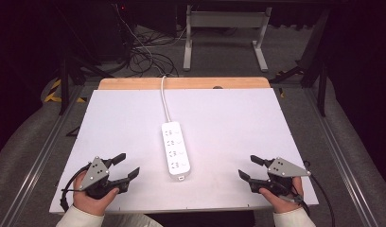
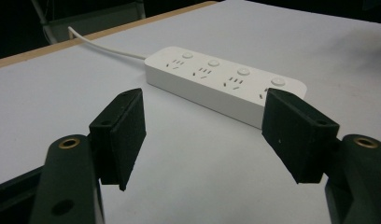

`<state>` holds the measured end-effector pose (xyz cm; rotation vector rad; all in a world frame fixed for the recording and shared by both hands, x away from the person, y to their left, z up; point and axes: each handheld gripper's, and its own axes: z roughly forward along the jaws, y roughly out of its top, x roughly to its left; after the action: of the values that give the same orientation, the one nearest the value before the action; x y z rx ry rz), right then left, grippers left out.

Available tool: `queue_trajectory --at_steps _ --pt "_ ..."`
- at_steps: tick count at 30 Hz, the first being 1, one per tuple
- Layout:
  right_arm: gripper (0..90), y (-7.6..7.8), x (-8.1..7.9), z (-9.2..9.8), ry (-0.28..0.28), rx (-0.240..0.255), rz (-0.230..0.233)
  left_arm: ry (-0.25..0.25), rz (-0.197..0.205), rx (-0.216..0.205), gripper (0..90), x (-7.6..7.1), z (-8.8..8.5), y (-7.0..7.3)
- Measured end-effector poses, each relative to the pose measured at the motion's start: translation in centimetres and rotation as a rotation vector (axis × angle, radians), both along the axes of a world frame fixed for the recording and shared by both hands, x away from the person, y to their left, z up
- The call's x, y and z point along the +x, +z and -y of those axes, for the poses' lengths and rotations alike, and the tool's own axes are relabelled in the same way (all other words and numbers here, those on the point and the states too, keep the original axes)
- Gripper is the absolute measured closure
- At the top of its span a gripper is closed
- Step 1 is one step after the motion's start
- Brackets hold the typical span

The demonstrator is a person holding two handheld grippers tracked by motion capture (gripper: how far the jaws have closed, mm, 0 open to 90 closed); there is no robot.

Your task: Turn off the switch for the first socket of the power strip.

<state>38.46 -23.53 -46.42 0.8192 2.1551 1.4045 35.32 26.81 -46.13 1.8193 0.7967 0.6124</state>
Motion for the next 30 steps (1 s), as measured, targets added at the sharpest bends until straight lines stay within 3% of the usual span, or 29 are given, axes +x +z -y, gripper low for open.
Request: queue_trajectory --at_steps 5,14,19,30 --pt "31.5 -0.1 0.1 0.0 0.002 -0.002 -0.001 0.001 0.000 0.030 33.1 0.0 0.1 0.3" --pt "31.5 -0.1 0.0 -0.1 -0.003 -0.004 -0.004 -0.014 -0.072 -0.010 39.3 0.5 0.3 1.2" --pt "31.4 -0.2 0.1 -0.3 -0.006 -0.011 -0.016 -0.024 -0.093 -0.004 39.3 0.9 0.5 2.0" --pt "31.5 -0.2 0.1 -0.3 -0.004 -0.011 -0.018 -0.058 -0.083 0.019 41.3 2.8 1.9 3.9"
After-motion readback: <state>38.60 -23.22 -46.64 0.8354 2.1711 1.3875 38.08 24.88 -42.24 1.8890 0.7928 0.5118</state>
